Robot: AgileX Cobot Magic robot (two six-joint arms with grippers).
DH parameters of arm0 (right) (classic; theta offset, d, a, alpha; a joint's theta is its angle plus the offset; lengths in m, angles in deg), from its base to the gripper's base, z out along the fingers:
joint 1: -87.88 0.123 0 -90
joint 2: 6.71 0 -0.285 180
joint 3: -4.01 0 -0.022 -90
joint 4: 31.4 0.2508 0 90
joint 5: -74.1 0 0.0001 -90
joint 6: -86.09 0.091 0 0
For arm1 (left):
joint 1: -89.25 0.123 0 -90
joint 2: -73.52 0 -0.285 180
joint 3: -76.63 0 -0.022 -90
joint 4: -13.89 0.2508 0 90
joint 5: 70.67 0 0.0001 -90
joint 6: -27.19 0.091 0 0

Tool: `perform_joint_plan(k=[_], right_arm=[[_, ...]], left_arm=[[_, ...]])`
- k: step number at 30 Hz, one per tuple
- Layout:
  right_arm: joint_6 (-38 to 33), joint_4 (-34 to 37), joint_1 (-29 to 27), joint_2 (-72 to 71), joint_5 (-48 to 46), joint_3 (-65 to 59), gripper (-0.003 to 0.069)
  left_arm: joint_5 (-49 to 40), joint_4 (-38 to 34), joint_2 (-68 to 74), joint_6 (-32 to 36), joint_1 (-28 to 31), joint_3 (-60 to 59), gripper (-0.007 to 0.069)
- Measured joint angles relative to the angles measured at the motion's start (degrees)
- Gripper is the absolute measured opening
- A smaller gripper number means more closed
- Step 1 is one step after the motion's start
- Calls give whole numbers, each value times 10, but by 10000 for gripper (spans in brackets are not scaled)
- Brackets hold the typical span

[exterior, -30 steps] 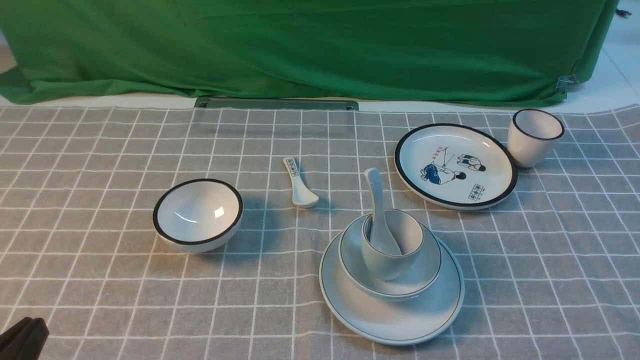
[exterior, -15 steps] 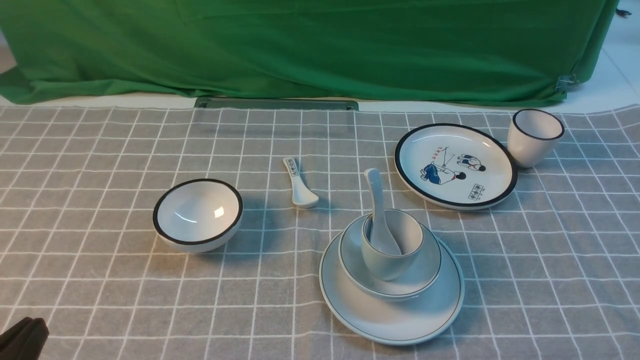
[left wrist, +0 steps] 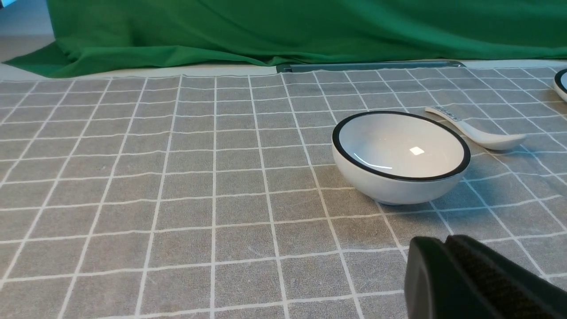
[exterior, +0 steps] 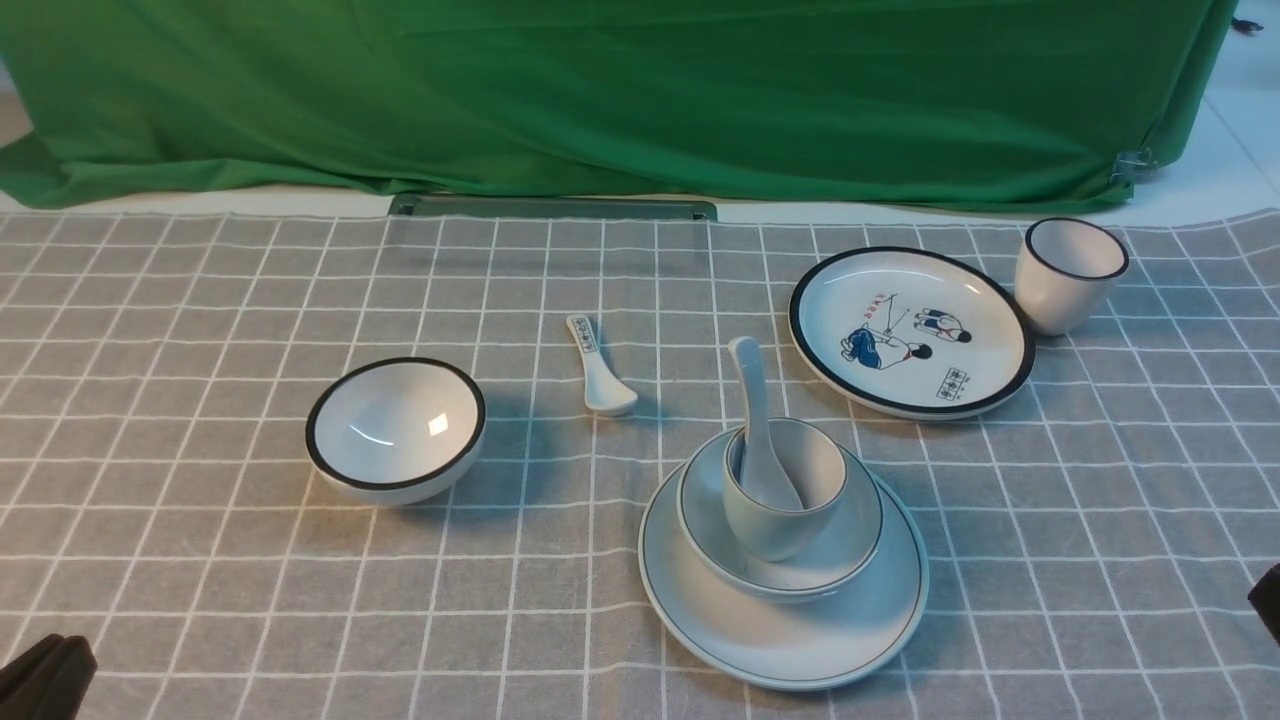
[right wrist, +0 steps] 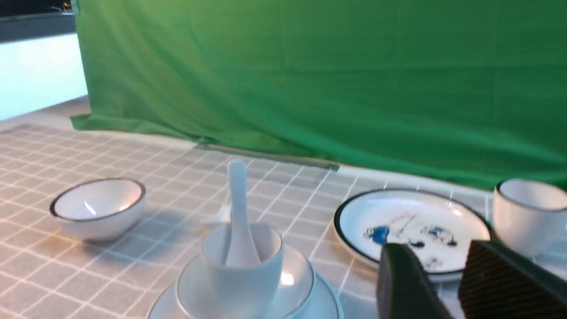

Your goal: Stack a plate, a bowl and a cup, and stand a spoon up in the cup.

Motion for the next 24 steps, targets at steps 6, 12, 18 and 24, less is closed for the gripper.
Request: perform_joint_plan(k=[6, 12, 18, 24], right_arm=[[11, -16, 0, 0, 0, -10, 241], [12, -28, 0, 0, 0, -12, 241], [10, -28, -6, -10, -26, -12, 241], [-17, -28, -99, -69, -141, -24, 241]], left_arm=[[0, 0, 0, 0, 0, 0, 12], [0, 0, 0, 0, 0, 0, 12], [0, 0, 0, -1, 0, 0, 12], [0, 0, 0, -1, 0, 0, 12]])
